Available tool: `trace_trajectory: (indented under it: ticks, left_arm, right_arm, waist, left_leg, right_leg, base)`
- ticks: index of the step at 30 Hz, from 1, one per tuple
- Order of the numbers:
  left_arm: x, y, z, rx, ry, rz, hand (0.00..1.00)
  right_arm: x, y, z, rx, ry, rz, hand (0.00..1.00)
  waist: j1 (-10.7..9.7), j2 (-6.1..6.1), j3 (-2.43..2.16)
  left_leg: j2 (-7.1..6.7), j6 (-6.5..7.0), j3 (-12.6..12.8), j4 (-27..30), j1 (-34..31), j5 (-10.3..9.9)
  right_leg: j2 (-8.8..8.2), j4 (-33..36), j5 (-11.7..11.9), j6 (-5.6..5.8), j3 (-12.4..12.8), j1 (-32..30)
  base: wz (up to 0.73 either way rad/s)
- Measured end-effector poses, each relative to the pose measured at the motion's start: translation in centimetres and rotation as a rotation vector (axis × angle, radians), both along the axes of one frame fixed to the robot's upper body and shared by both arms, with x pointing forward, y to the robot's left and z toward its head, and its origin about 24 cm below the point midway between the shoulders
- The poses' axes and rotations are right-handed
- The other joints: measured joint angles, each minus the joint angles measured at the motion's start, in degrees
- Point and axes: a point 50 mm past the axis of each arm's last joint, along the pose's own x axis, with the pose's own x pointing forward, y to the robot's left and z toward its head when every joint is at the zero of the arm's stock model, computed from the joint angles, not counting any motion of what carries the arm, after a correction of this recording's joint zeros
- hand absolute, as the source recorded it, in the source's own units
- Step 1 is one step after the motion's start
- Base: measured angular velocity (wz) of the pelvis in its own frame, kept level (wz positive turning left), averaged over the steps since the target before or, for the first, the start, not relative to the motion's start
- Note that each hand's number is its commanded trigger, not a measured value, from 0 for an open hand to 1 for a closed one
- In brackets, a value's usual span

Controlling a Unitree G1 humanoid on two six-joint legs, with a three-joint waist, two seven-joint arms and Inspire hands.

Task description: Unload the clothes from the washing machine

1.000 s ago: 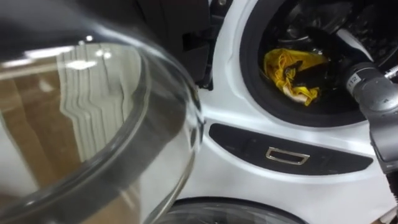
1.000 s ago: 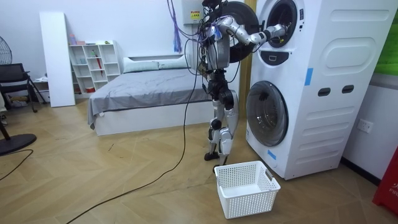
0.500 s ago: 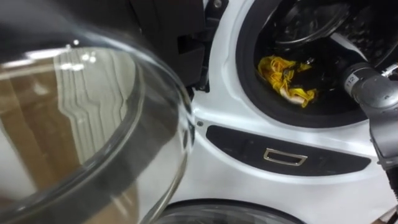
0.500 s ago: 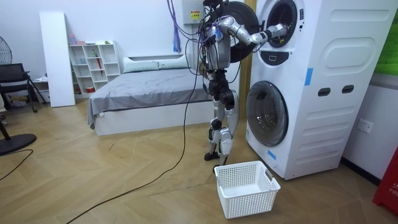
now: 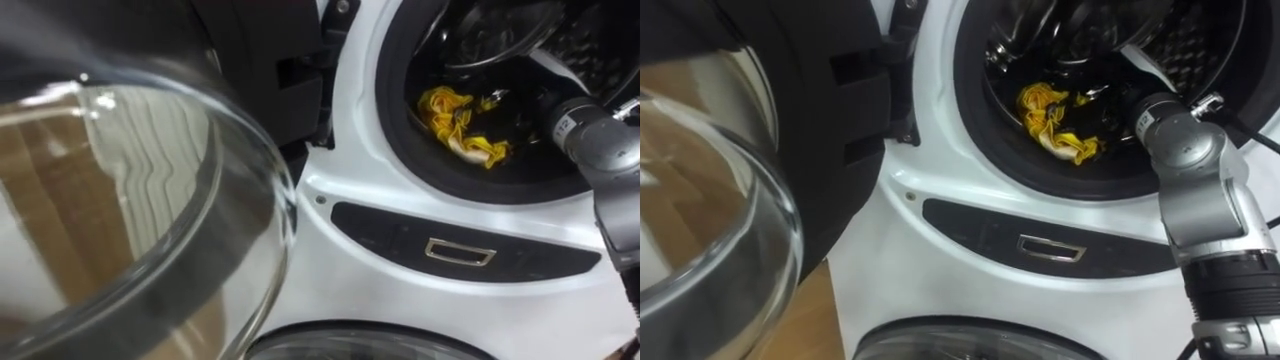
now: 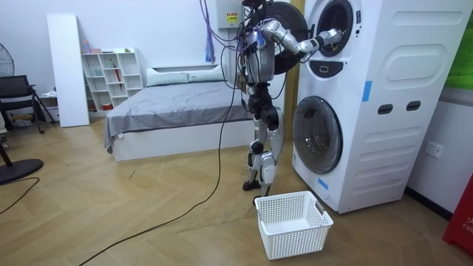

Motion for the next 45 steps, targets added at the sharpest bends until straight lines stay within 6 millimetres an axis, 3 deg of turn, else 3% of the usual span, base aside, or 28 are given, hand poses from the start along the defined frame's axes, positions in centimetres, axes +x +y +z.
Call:
trace_trajectory:
  ticks: [7, 11, 14, 18, 24, 27, 33, 45]
  left_arm:
    - [-0.3, 0.2, -0.2, 0.002, 0.009, 0.001, 0.0]
    - [-1.0, 0.2, -0.6, -0.001, 0.024, 0.01, 0.0]
    - [-1.2, 0.1, -0.8, 0.004, 0.022, 0.021, 0.0]
    - [-1.8, 0.0, -1.0, 0.003, 0.002, 0.036, 0.0]
    - [-3.2, -0.1, -1.4, 0.02, 0.01, 0.056, 0.0]
    - [-4.6, -0.1, -1.6, 0.027, 0.028, 0.062, 0.0]
    - [-5.4, 0.1, -1.7, 0.063, 0.033, 0.072, 0.0]
    - [-7.4, 0.3, -1.5, 0.08, 0.028, 0.068, 0.0]
  right_arm:
    - [-1.0, 1.1, 1.3, -0.038, -0.077, 0.035, 1.0]
    - [-2.9, 2.2, 2.0, -0.077, -0.173, 0.066, 1.0]
    - [-4.4, 2.7, 1.8, -0.067, -0.228, 0.084, 1.0]
    - [-6.3, 3.9, 2.2, -0.049, -0.312, 0.14, 1.0]
    - [-8.8, 4.7, 1.8, 0.024, -0.387, 0.196, 1.0]
    - [-10.1, 4.8, 1.6, 0.063, -0.411, 0.227, 1.0]
    - [-11.0, 4.8, 1.0, 0.153, -0.434, 0.249, 1.0]
    - [-12.7, 4.1, 0.4, 0.26, -0.453, 0.269, 1.0]
  waist:
    - [-0.3, 0.3, -0.1]
    - [-0.4, 0.34, -0.11]
    - [-0.6, 1.06, -0.26]
    - [-2.1, 2.62, -0.01]
    - [-2.9, 3.58, -0.05]
    - [-3.8, 3.99, -0.14]
    - [-5.1, 4.18, -0.22]
    - [-5.9, 4.21, -0.54]
  left_leg:
    - [0.09, -0.01, 1.0, -0.8, -0.1, 0.0]
    - [0.29, -0.03, 2.0, -1.5, -0.1, 0.0]
    - [0.41, -0.06, 2.2, -1.6, 0.1, 0.0]
    - [0.41, -0.14, 2.2, -2.0, 0.8, -0.1]
    - [0.7, -0.37, 3.0, -2.6, 1.5, -0.3]
    - [0.73, -0.34, 3.4, -2.9, 1.7, -0.4]
    - [0.77, -0.35, 3.7, -2.8, 1.9, -0.7]
    - [0.83, -0.27, 3.5, -2.8, 1.9, -0.7]
  right_leg:
    - [0.06, 0.1, -0.1, -0.12, 0.3, -0.9]
    - [0.28, 0.1, -0.4, -0.23, 1.1, -1.7]
    - [0.38, -0.1, -0.4, -0.23, 1.4, -1.4]
    - [0.43, -0.1, -0.4, -0.16, 1.7, -1.0]
    - [0.79, -0.1, -0.6, -0.13, 3.0, -0.8]
    - [0.81, -0.1, -0.6, -0.13, 3.1, -0.9]
    - [0.84, 0.0, -0.6, -0.13, 3.1, -0.9]
    - [0.85, -0.1, -0.6, -0.13, 3.2, -0.8]
  base:
    - [-0.08]
    - [-0.11]
    - [-0.02]
    - [-0.02]
    - [-0.08]
    - [-0.07]
    - [-0.01]
    - [0.01]
